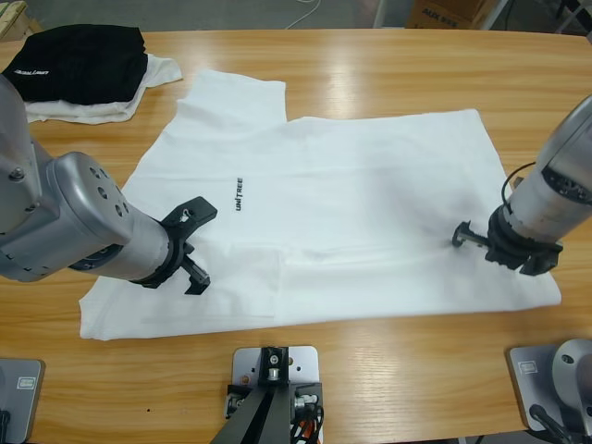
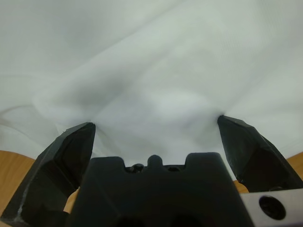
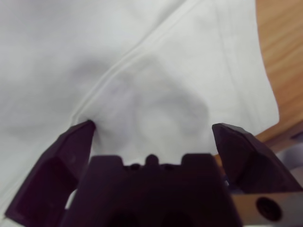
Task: Fold clothes
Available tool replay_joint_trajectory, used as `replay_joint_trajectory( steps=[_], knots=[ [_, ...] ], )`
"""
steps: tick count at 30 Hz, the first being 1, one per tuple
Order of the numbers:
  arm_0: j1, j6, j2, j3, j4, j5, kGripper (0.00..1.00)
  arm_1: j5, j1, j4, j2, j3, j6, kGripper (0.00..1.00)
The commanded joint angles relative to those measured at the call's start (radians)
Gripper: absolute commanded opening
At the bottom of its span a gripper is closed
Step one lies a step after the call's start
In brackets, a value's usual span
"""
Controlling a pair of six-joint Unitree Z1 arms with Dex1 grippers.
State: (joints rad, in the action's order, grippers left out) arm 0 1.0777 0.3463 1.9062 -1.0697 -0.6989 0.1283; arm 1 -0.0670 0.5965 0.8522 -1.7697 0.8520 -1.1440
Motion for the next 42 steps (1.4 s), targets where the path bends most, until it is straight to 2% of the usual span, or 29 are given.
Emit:
replay_joint_trajectory(
  steps=[1, 5, 7, 10, 13, 16, 18, 19, 22, 25, 28, 32, 37, 40, 42],
  knots=[
    [0.005, -0.020, 0.007, 0.064, -0.037, 0.003, 1.000, 0.040, 0.104, 0.077, 0.001, -0.045, -0.086, 1.000],
    [-0.021, -0.013, -0.061, 0.035, -0.037, 0.010, 1.000, -0.061, 0.108, 0.122, 0.062, -0.027, -0.059, 1.000],
    [-0.053, -0.010, -0.114, 0.001, -0.037, 0.011, 1.000, -0.137, 0.086, 0.127, 0.132, 0.035, 0.031, 1.000],
    [-0.120, -0.007, -0.194, -0.064, -0.037, 0.011, 1.000, -0.162, 0.039, 0.123, 0.201, 0.175, 0.205, 1.000],
    [-0.208, -0.007, -0.248, -0.153, -0.037, 0.008, 0.989, -0.096, -0.056, 0.116, 0.231, 0.327, 0.395, 1.000],
    [-0.352, -0.007, -0.226, -0.250, -0.043, -0.074, 0.879, 0.108, -0.253, 0.033, 0.225, 0.386, 0.607, 0.990],
    [-0.477, -0.013, -0.171, -0.352, -0.082, -0.158, 0.876, 0.282, -0.413, -0.012, 0.186, 0.410, 0.719, 0.944],
    [-0.535, -0.029, -0.133, -0.417, -0.113, -0.199, 0.876, 0.324, -0.473, -0.012, 0.153, 0.431, 0.749, 0.937],
    [-0.669, -0.128, 0.027, -0.643, -0.248, -0.284, 0.876, 0.388, -0.566, -0.012, 0.063, 0.476, 0.794, 0.919],
    [-0.732, -0.187, 0.199, -0.874, -0.369, -0.377, 0.885, 0.420, -0.585, -0.014, 0.007, 0.502, 0.843, 0.922],
    [-0.764, -0.222, 0.367, -1.097, -0.505, -0.475, 0.885, 0.414, -0.602, -0.019, -0.014, 0.507, 0.869, 0.922],
    [-0.785, -0.211, 0.504, -1.222, -0.547, -0.551, 0.881, 0.411, -0.678, -0.048, -0.017, 0.496, 0.888, 0.923],
    [-0.787, -0.126, 0.642, -1.472, -0.571, -0.480, 0.890, 0.414, -0.723, -0.100, -0.027, 0.459, 0.899, 0.918],
    [-0.768, -0.059, 0.744, -1.684, -0.687, -0.399, 0.884, 0.411, -0.730, -0.115, -0.031, 0.444, 0.899, 0.918],
    [-0.752, -0.046, 0.792, -1.745, -0.759, -0.369, 0.875, 0.411, -0.740, -0.121, -0.034, 0.437, 0.899, 0.918]
  ],
)
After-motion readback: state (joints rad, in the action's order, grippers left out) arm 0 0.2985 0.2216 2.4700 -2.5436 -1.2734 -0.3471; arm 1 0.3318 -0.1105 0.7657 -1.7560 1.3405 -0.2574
